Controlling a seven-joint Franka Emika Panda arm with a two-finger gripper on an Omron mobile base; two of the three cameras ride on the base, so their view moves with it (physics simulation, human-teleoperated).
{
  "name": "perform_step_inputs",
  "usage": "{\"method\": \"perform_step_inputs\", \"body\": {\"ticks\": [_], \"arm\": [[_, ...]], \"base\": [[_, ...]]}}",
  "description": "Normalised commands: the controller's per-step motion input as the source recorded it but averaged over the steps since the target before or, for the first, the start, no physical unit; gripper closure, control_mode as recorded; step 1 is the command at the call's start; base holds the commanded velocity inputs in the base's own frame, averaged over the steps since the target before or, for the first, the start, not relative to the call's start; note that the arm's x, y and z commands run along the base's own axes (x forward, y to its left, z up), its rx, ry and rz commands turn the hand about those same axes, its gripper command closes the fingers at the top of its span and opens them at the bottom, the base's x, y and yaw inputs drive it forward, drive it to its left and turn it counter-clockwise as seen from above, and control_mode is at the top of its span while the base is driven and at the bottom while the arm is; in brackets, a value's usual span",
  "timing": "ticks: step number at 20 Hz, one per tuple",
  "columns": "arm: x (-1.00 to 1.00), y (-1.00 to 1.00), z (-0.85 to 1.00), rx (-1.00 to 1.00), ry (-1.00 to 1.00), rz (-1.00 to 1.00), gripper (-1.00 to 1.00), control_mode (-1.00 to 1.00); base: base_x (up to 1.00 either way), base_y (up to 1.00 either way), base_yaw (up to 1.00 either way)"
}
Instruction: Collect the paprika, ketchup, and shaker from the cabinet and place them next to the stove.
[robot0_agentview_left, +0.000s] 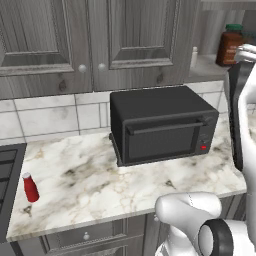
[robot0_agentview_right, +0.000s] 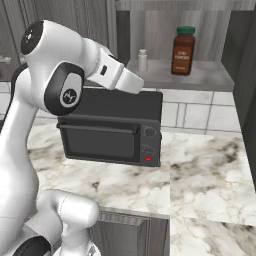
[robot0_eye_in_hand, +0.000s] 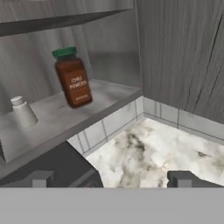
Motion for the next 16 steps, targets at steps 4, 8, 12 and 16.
{"method": "perform_step_inputs", "body": {"ticks": [4,8,12,16], "arm": [[0.0,-0.55,0.18,-0.02,-0.16,0.07,-1.0,-1.0],[0.0,-0.41,0.21,0.0,-0.2,0.1,-1.0,-1.0],[0.0,-0.34,-0.07,0.0,-0.18,0.05,-1.0,-1.0],[0.14,-0.04,-0.19,-0.09,-0.02,0.01,-1.0,-1.0]], "base": [[0.0,0.0,0.0],[0.0,0.0,0.0],[0.0,0.0,0.0],[0.0,0.0,0.0]]}}
